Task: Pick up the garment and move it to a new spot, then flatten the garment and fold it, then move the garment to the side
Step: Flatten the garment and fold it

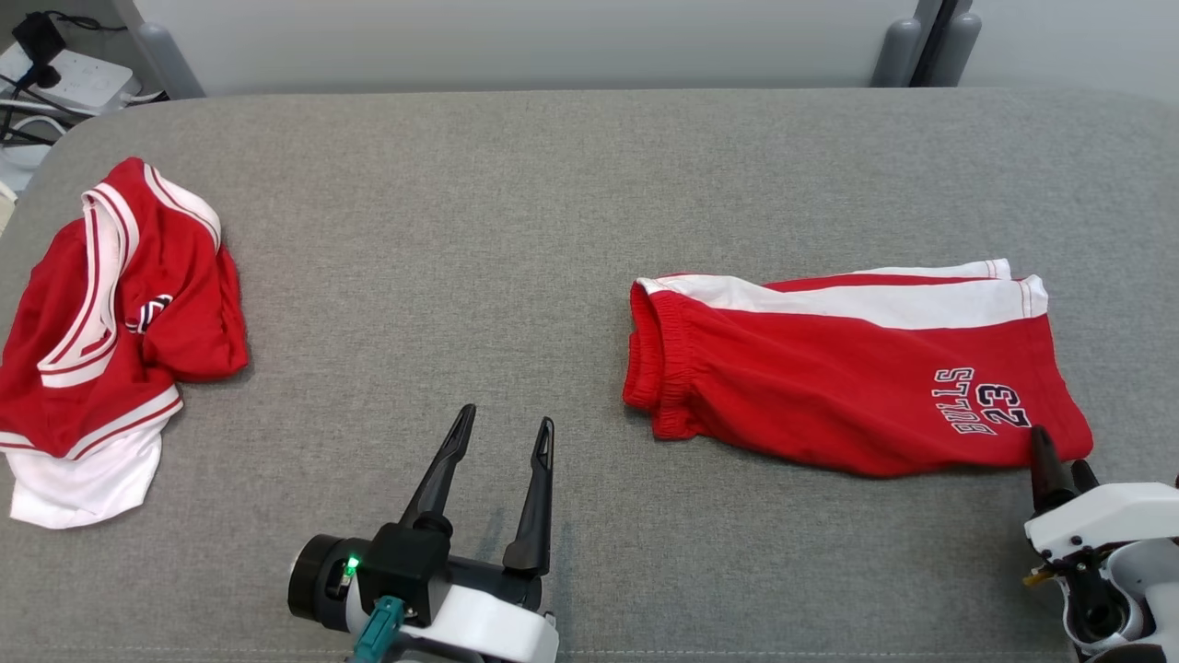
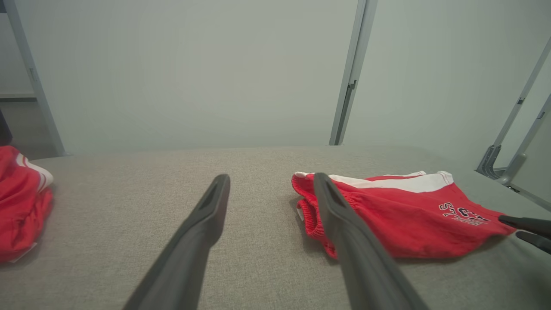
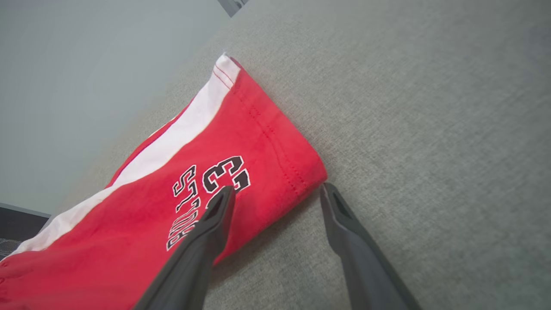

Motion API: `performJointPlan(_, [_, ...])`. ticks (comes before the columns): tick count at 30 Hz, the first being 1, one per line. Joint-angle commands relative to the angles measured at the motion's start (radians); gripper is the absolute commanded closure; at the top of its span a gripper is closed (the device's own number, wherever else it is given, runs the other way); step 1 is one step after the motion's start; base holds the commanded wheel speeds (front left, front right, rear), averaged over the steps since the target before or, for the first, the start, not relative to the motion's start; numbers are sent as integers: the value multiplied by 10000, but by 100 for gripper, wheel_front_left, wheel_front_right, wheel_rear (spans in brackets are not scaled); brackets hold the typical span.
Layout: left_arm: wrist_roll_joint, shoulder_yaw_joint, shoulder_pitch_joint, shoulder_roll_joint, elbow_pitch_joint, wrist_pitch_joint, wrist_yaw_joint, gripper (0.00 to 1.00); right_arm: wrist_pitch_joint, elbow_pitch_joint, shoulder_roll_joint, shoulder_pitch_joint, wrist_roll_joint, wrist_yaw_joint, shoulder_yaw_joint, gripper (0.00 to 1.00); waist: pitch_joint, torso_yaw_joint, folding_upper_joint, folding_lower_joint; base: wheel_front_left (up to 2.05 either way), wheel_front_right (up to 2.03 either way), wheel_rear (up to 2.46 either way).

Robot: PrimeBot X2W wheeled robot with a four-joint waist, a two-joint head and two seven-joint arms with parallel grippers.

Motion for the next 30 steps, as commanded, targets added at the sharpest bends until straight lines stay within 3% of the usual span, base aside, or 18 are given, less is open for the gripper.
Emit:
performJointPlan(1, [21,261,-493,16,-216,-59,-57,0,30,133,-242,-431,192,0,110,0,100,128,-1,0,0,0,0])
performJointPlan(8, [-36,151,-629,16,-206,-59,-15,0,104,1646,-512,-1418,652,0,120,0,292,480,-1,0,0,0,0])
performJointPlan(9, [-39,144,-644,16,-209,-59,-9,0,81,1779,-531,-1526,704,0,145,4,323,530,-1,0,0,0,0])
performJointPlan(10, [-46,138,-658,16,-213,-59,-1,0,67,1889,-538,-1618,769,0,173,50,342,572,-1,0,0,0,0])
performJointPlan(12, [-57,132,-683,16,-224,-59,13,0,58,2018,-568,-1739,891,0,279,70,372,635,-1,0,0,0,0])
performJointPlan(13, [-57,132,-683,16,-224,-59,13,0,58,2018,-568,-1739,891,0,279,70,372,635,-1,0,0,0,0])
performJointPlan(14, [-65,129,-694,16,-225,-59,21,0,23,2052,-595,-1769,933,0,348,98,382,662,-1,0,0,0,0])
performJointPlan(20, [-128,128,-678,16,-212,-59,58,0,-387,1717,-739,-1702,1204,0,918,100,311,729,-1,0,0,0,0])
performJointPlan(30, [-287,131,-495,16,-218,-59,155,0,-870,-550,-878,-793,1741,0,2394,100,-143,752,-1,0,0,0,0])
